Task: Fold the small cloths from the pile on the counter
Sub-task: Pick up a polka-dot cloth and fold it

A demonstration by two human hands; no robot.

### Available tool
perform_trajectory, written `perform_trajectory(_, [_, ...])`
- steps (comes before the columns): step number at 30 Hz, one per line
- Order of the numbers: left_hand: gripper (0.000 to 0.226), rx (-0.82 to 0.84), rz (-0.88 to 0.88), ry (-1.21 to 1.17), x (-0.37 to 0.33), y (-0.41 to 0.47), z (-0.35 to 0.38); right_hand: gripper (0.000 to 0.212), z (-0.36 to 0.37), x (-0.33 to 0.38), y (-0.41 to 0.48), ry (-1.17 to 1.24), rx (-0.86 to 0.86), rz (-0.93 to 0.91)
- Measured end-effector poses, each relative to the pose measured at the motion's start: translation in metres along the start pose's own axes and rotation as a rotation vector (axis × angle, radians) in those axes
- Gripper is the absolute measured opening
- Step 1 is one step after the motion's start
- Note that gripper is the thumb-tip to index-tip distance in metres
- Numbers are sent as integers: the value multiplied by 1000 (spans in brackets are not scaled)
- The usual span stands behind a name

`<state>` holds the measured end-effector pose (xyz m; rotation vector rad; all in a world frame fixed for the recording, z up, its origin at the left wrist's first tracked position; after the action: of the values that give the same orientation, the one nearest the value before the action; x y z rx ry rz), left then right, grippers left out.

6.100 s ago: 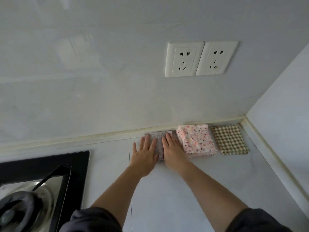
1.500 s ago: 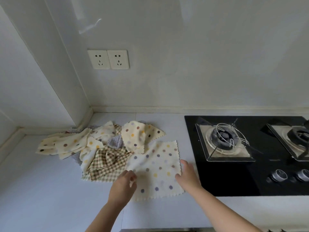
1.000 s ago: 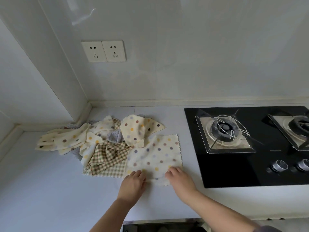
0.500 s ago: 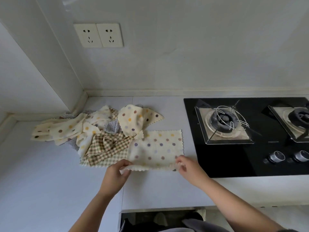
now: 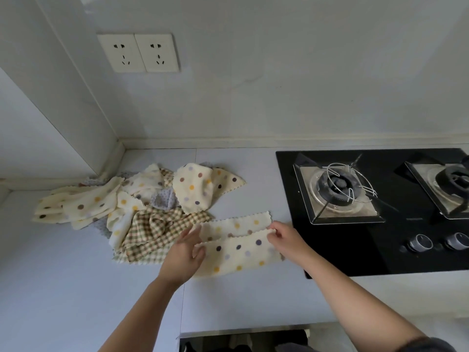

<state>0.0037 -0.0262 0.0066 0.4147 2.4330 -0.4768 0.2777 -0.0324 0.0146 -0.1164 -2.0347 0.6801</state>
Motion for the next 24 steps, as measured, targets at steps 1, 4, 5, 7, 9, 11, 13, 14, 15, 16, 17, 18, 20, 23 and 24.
perform_trajectory(1, [6, -49, -5, 42, 0, 3, -2, 14, 1, 1, 6, -16, -10, 13])
perform_trajectory(4, [3, -172, -101, 60, 9, 12, -4, 15, -1, 3, 20, -70, -55, 44])
perform_trajectory(5, [3, -205, -149, 44, 10, 13, -6, 15, -2, 4, 25, -82, -69, 62])
perform_trajectory(7, [7, -228, -270, -29, 17, 19, -8, 16, -6, 4, 35, -104, -93, 104])
perform_trajectory(9, [12, -231, -344, -51, 22, 26, -9, 22, -8, 5, 45, -151, -121, 134])
perform_trajectory(11, [14, -225, -400, -50, 24, 32, -10, 26, -9, 5, 53, -215, -145, 152])
perform_trajectory(13, [17, -216, -453, -13, 24, 36, -11, 25, -9, 5, 59, -276, -173, 167])
perform_trajectory(14, [18, -216, -475, 6, 25, 37, -10, 24, -9, 4, 61, -304, -186, 173])
perform_trajectory(15, [19, -218, -494, 22, 25, 37, -10, 24, -9, 3, 63, -333, -201, 176])
perform_trajectory(16, [19, -217, -506, 34, 26, 37, -9, 23, -9, 3, 64, -366, -210, 179])
perform_trajectory(17, [18, -218, -511, 42, 26, 38, -8, 22, -9, 3, 65, -398, -215, 178])
perform_trajectory(18, [16, -224, -509, 46, 26, 37, -8, 21, -8, 4, 65, -421, -216, 177])
perform_trajectory(20, [19, -267, -486, 77, 23, 33, -10, 19, -7, 7, 63, -448, -238, 168])
perform_trajectory(23, [29, -372, -340, 296, 9, 23, -11, 31, -5, 17, 51, -616, -386, 24])
perform_trajectory(24, [28, -383, -239, 353, 0, 21, -6, 37, 2, 21, 47, -688, -404, -53])
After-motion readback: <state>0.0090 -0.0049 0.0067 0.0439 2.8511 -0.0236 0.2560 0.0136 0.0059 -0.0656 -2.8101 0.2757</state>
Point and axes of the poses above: each hand's wrist, its own y-axis towards the middle knuckle, its own z-axis out of the palm, x = y × z, the point moved 6 cm from there along y, towards the middle knuckle, and after that the axes turned 14 degrees about x, right-handed, at the moved point
